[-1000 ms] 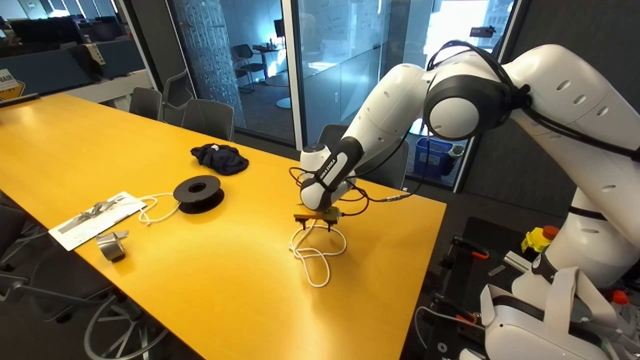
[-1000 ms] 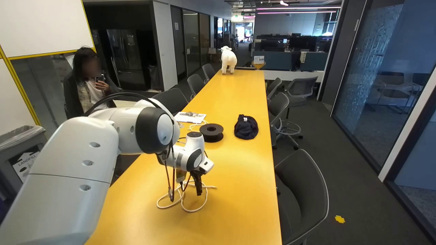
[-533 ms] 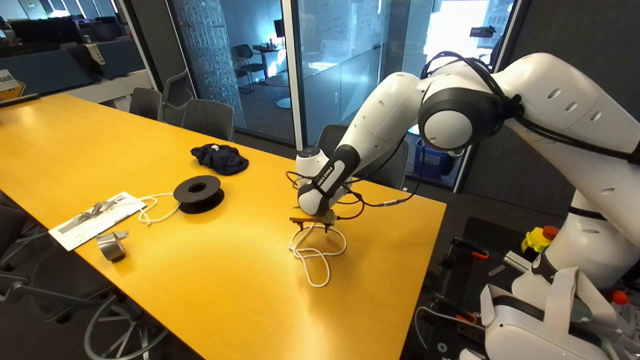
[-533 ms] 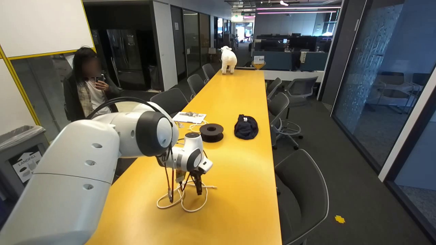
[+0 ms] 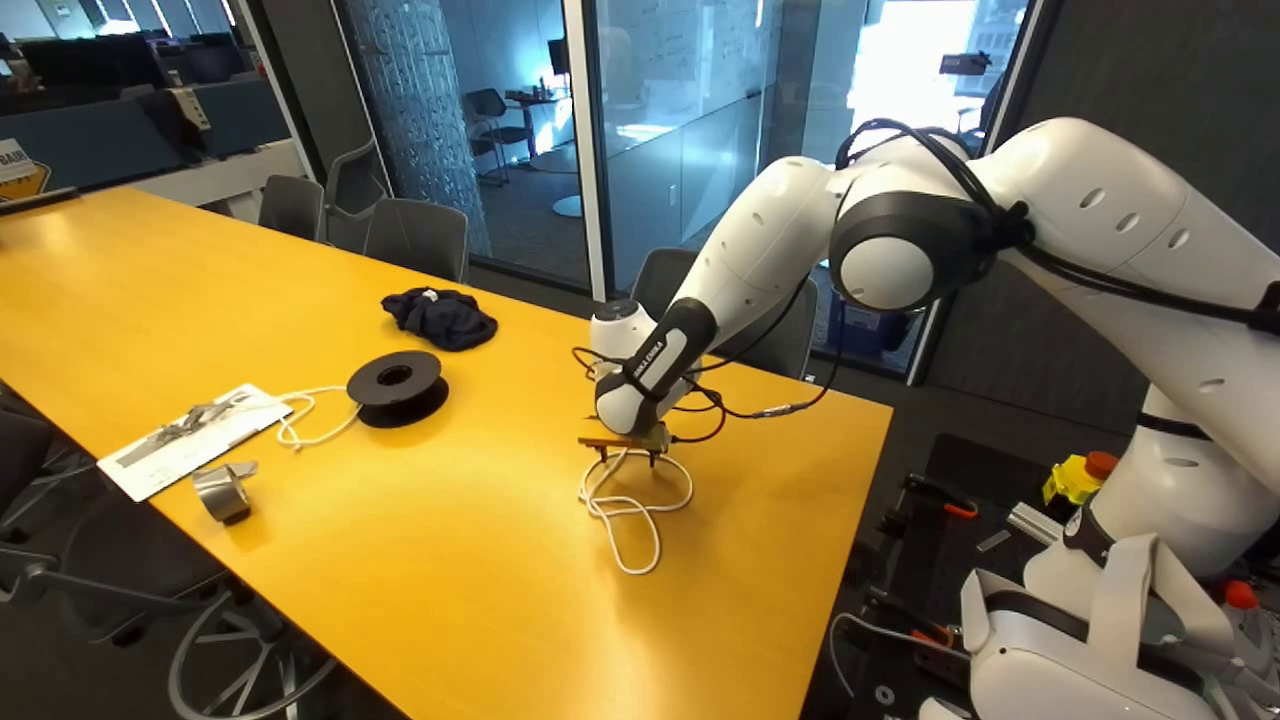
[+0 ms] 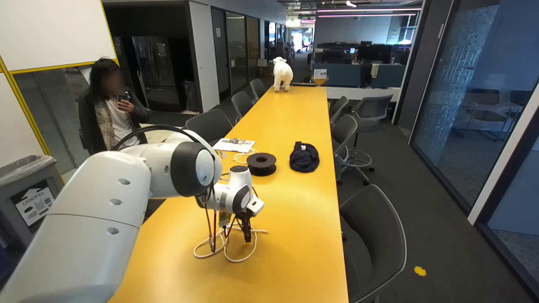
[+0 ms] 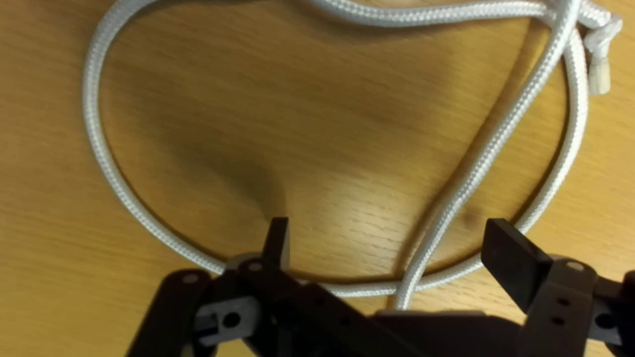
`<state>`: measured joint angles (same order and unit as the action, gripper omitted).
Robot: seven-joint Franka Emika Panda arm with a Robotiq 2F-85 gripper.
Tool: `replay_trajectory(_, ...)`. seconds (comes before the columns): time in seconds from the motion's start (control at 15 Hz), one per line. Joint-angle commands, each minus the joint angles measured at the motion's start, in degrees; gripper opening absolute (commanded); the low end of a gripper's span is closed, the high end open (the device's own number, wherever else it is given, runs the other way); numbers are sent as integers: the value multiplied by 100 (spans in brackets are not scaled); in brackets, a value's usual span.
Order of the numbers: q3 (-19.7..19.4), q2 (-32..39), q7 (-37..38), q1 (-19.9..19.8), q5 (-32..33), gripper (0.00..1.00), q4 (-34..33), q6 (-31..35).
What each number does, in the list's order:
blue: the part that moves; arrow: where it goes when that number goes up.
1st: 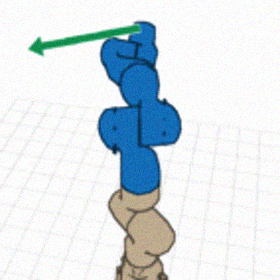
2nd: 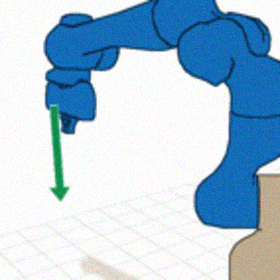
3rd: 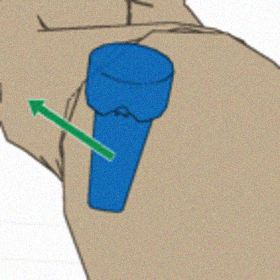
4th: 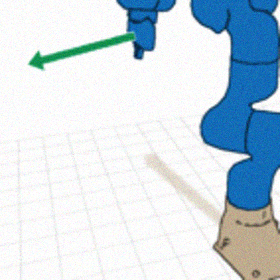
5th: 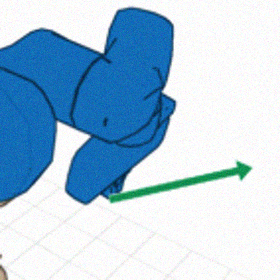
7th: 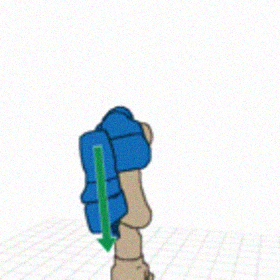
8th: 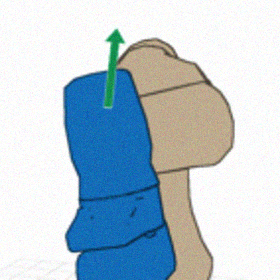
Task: Untangle the rope
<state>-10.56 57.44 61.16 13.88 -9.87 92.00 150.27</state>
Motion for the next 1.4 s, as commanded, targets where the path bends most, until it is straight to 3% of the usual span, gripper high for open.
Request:
replay_trajectory(0.0,-65,139,210,18,157,100,-274,-122)
replay_trajectory(1.13,-61,161,215,8,181,100,-310,-227)
replay_trajectory(1.2,-59,153,201,5,186,77,-302,-241)
replay_trajectory(1.33,-68,151,208,15,205,66,-294,-252)
